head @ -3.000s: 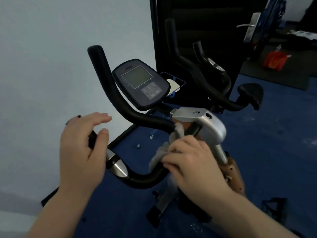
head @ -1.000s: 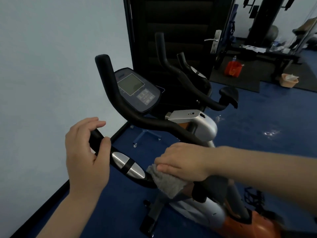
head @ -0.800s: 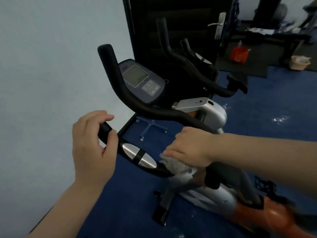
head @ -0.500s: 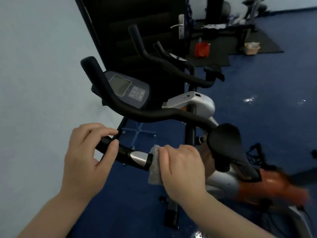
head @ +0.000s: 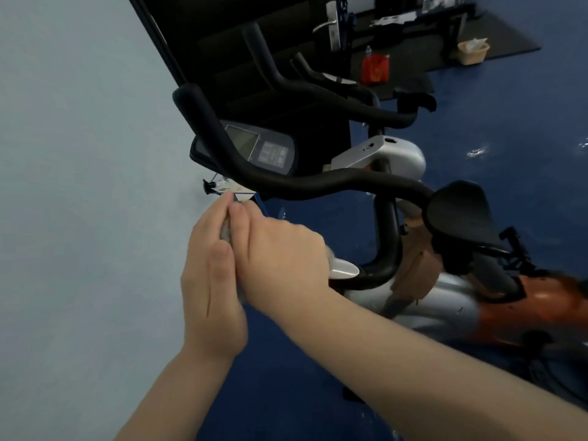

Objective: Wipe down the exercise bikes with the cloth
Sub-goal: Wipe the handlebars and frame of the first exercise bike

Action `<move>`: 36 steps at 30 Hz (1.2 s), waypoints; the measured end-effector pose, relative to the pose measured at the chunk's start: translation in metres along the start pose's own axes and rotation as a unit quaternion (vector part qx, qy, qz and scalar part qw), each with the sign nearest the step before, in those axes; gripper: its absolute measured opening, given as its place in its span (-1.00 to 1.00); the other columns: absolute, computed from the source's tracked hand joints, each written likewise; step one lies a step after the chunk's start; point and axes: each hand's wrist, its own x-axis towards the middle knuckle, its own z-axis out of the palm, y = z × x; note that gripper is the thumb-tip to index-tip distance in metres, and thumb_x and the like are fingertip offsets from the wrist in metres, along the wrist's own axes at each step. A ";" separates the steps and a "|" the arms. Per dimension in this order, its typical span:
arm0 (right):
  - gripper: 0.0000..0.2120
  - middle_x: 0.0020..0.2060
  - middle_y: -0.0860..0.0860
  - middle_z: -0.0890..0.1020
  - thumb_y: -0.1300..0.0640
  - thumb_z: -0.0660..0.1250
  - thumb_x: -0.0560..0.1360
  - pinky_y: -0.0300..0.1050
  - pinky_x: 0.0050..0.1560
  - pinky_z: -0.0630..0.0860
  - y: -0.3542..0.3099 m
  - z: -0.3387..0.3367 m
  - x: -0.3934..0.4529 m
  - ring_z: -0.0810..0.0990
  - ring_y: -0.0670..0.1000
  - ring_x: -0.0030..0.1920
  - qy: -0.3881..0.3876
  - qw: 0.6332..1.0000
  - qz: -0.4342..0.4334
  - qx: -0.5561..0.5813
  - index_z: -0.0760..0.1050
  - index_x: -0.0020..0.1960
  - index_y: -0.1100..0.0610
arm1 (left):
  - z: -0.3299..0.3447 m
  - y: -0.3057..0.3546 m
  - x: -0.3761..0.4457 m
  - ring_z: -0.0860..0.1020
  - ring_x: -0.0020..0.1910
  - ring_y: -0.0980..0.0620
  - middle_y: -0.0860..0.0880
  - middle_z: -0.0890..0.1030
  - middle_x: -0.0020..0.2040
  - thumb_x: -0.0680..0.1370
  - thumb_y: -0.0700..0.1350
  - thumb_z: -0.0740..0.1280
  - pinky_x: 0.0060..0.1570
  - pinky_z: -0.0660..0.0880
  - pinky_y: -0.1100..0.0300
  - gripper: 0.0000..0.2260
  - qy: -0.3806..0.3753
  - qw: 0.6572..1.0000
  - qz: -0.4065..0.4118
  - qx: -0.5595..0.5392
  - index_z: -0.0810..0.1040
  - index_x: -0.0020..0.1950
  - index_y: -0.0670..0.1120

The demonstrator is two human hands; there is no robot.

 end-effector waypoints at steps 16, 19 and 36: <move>-0.65 -0.28 0.00 0.56 -0.05 0.04 0.61 -0.04 -0.27 0.44 0.101 0.005 -0.060 0.52 0.05 -0.31 0.037 0.993 -0.059 0.092 0.53 0.01 0.11 | 0.017 0.015 0.007 0.39 0.40 -0.05 -0.08 0.48 0.33 0.63 -0.07 0.06 0.43 0.20 -0.04 -0.63 -0.016 0.957 0.173 0.234 0.49 0.31 -0.19; -0.61 -0.37 -0.04 0.52 -0.01 0.04 0.60 -0.04 -0.09 0.38 0.122 0.004 -0.045 0.45 -0.01 -0.28 0.027 0.992 -0.017 0.118 0.51 -0.24 0.10 | 0.026 0.016 0.021 0.50 0.26 -0.05 -0.07 0.58 0.23 0.56 -0.13 0.23 0.40 0.21 -0.01 -0.73 -0.035 0.905 0.227 0.358 0.60 0.19 -0.13; -0.38 0.47 -0.08 0.22 0.02 0.17 0.60 -0.48 0.20 0.16 0.094 0.013 -0.056 0.27 -0.30 0.33 0.060 0.850 0.347 0.393 -0.09 0.54 -0.03 | 0.043 0.003 0.022 0.41 -0.49 -0.04 0.03 0.37 -0.57 0.55 -0.07 0.20 -0.10 0.32 0.01 -0.60 0.018 0.821 0.250 0.513 0.34 -0.50 -0.05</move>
